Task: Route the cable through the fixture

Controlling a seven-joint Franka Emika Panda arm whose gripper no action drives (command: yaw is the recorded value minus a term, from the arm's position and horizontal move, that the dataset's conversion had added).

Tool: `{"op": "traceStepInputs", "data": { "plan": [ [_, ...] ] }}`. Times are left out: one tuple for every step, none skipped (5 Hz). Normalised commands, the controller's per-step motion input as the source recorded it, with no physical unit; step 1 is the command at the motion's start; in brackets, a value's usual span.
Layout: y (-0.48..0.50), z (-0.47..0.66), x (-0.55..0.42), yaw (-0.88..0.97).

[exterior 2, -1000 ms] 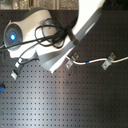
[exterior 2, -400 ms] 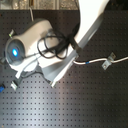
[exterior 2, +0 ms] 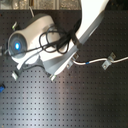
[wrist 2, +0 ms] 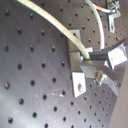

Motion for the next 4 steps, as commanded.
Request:
{"op": "traceStepInputs", "data": {
  "plan": [
    [-0.320, -0.21, -0.432, 0.04],
    [-0.497, -0.11, -0.043, 0.00],
    [-0.197, 0.00, -0.015, -0.31],
    [0.133, 0.09, 0.271, -0.56]
  ]
}}
